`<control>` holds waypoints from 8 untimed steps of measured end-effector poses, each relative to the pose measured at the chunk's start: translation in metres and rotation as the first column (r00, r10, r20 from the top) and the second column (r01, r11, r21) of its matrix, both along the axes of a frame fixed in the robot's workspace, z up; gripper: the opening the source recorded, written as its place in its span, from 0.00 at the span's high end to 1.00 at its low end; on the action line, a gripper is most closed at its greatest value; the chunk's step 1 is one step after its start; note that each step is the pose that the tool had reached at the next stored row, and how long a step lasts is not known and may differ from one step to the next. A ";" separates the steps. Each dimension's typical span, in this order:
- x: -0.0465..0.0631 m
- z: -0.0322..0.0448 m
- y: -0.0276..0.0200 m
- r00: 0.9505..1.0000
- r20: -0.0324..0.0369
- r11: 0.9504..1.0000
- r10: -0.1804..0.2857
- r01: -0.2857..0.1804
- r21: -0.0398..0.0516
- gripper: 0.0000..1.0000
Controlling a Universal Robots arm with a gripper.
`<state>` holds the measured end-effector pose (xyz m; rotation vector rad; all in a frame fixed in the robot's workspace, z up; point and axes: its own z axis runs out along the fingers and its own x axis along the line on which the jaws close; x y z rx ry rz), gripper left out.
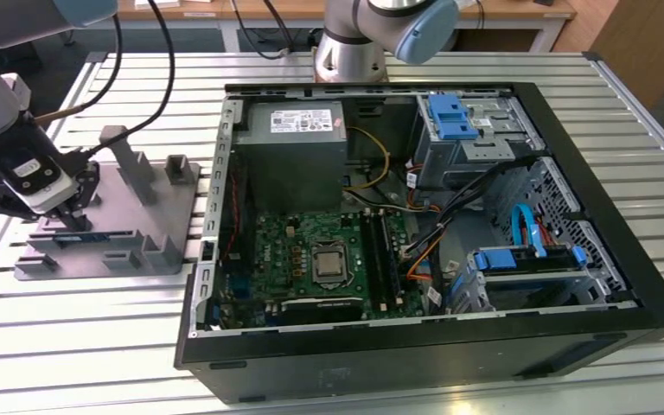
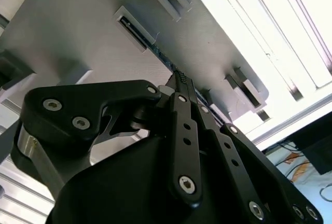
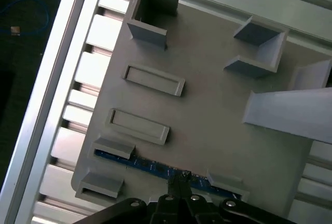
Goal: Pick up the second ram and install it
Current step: 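Pick up the second ram and move it above second insertion slot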
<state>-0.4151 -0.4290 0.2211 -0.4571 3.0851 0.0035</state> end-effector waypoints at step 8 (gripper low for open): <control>0.000 0.0000 0.0000 0.996 0.000 0.996 0.093 -0.093 0.000 0.90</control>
